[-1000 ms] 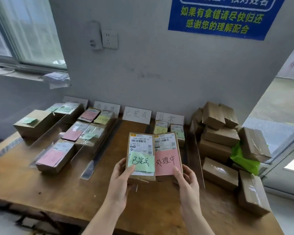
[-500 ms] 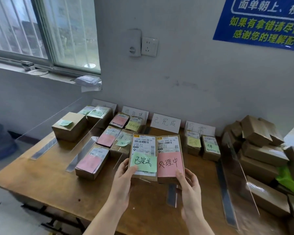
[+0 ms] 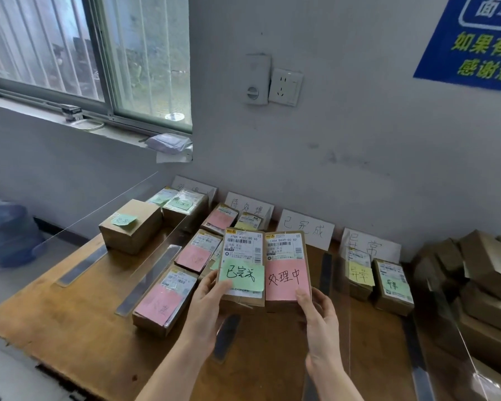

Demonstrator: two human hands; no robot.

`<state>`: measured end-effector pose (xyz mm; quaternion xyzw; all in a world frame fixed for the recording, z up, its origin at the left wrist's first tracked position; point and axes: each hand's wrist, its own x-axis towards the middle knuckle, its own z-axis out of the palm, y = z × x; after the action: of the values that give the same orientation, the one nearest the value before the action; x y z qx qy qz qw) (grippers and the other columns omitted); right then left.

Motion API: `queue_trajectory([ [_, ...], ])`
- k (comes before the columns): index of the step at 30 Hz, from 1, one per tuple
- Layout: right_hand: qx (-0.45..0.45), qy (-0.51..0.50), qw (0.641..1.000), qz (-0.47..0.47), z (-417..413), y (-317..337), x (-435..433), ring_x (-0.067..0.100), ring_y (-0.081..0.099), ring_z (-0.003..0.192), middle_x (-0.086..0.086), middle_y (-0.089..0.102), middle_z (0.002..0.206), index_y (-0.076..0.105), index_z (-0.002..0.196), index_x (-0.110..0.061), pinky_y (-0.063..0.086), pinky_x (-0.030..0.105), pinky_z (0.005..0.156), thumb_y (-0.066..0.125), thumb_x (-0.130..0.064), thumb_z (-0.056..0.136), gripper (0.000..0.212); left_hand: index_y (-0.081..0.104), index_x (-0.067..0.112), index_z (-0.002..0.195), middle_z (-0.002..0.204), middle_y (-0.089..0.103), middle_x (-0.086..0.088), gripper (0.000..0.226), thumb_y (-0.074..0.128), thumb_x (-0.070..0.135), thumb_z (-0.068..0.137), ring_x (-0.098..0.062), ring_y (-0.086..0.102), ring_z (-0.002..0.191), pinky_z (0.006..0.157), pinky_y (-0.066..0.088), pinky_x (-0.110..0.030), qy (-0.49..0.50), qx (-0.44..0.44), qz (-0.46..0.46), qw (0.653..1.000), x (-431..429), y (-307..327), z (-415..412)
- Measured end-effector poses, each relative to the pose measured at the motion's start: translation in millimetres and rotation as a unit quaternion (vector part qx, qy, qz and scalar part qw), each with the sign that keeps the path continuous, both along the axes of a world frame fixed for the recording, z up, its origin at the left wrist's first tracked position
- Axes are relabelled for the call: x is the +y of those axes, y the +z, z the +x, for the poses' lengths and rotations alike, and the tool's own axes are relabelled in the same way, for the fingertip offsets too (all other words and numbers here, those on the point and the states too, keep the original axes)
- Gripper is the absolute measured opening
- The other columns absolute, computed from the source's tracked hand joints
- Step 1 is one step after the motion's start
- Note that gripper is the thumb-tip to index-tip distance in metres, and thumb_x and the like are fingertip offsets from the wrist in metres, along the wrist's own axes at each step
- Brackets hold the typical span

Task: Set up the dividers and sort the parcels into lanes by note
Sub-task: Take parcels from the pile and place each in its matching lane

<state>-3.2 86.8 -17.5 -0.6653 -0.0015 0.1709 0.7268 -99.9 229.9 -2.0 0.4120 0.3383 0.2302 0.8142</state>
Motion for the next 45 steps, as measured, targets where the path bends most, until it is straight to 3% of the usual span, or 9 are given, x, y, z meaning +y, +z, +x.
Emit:
queue_trajectory([
  [8,0.001,-0.006,1.000,0.002,34.6,-3.9,18.2,0.025,0.061,0.111,0.005,0.065,0.114,0.052,0.121,-0.024,0.046,0.052,0.104,0.074,-0.043,0.069,0.059,0.058,0.025,0.120,0.094,0.076,-0.007,0.029,0.061,0.014,0.093,-0.021,0.075,0.084,0.070,0.060,-0.034,0.006,0.004,-0.007,1.000,15.9,-1.9,33.5],
  [15,0.002,-0.118,0.993,-0.010,70.0,-1.4,15.6,0.026,0.063,0.109,0.003,0.066,0.109,0.052,0.122,-0.023,0.050,0.052,0.099,0.075,-0.029,0.081,0.047,0.054,0.029,0.120,0.097,0.074,-0.004,0.033,0.064,0.015,0.093,-0.020,0.072,0.090,0.082,0.059,-0.048,-0.081,0.036,-0.008,0.996,19.6,-6.9,87.8],
  [17,-0.007,-0.146,0.989,-0.020,75.9,0.3,13.5,0.023,0.062,0.108,0.002,0.066,0.110,0.051,0.124,-0.022,0.051,0.048,0.098,0.074,-0.028,0.083,0.047,0.049,0.027,0.127,0.105,0.070,-0.006,0.037,0.063,0.017,0.094,-0.023,0.069,0.096,0.085,0.058,-0.051,-0.096,0.056,-0.004,0.994,20.1,-10.9,105.6],
  [21,-0.013,-0.177,0.984,-0.017,87.7,0.5,11.8,0.012,0.062,0.099,0.003,0.066,0.111,0.052,0.128,-0.019,0.050,0.026,0.075,0.074,-0.028,0.084,0.050,0.041,0.026,0.135,0.113,0.064,-0.004,0.045,0.060,0.020,0.095,-0.021,0.064,0.100,0.088,0.057,-0.045,-0.110,0.092,0.020,0.989,24.0,-30.0,146.7],
  [23,-0.009,-0.177,0.984,-0.015,95.1,-1.4,11.2,0.009,0.061,0.098,0.003,0.066,0.111,0.052,0.128,-0.017,0.048,0.023,0.072,0.074,-0.027,0.084,0.050,0.039,0.024,0.139,0.116,0.061,-0.002,0.047,0.059,0.020,0.096,-0.021,0.062,0.105,0.092,0.054,-0.045,-0.117,0.117,0.037,0.986,24.7,-42.2,167.0],
  [27,0.008,-0.171,0.985,-0.022,110.9,-8.4,11.0,0.010,0.062,0.099,0.002,0.067,0.111,0.052,0.127,-0.018,0.048,0.023,0.073,0.074,-0.028,0.084,0.049,0.033,0.023,0.145,0.134,0.054,-0.008,0.054,0.056,0.019,0.097,-0.026,0.056,0.117,0.099,0.050,-0.049,-0.122,0.164,0.066,0.977,25.8,-67.5,202.8],
  [36,0.037,-0.112,0.992,-0.050,149.9,-20.7,10.4,0.019,0.065,0.104,0.001,0.071,0.106,0.054,0.118,-0.024,0.054,0.043,0.094,0.074,-0.039,0.074,0.051,0.028,0.016,0.149,0.133,0.056,-0.012,0.050,0.045,0.016,0.102,-0.028,0.058,0.117,0.088,0.053,-0.037,-0.121,0.247,0.138,0.951,38.5,-107.6,259.9],
  [41,0.058,-0.103,0.992,-0.044,160.9,-27.3,11.0,0.018,0.066,0.101,0.001,0.072,0.106,0.054,0.122,-0.022,0.054,0.031,0.080,0.073,-0.036,0.078,0.050,0.026,0.016,0.148,0.138,0.046,-0.016,0.054,0.048,0.018,0.099,-0.033,0.049,0.125,0.097,0.050,-0.050,-0.139,0.351,0.330,0.865,40.3,-125.2,269.8],
  [45,0.064,-0.103,0.991,-0.059,165.2,-32.7,14.6,0.015,0.065,0.102,0.000,0.070,0.109,0.052,0.123,-0.025,0.054,0.029,0.081,0.072,-0.047,0.065,0.064,0.008,0.019,0.154,0.158,0.015,-0.012,0.087,0.051,0.059,0.090,-0.031,0.013,0.147,0.116,0.020,-0.053,-0.205,0.403,0.531,0.717,24.5,-126.7,258.4],
])
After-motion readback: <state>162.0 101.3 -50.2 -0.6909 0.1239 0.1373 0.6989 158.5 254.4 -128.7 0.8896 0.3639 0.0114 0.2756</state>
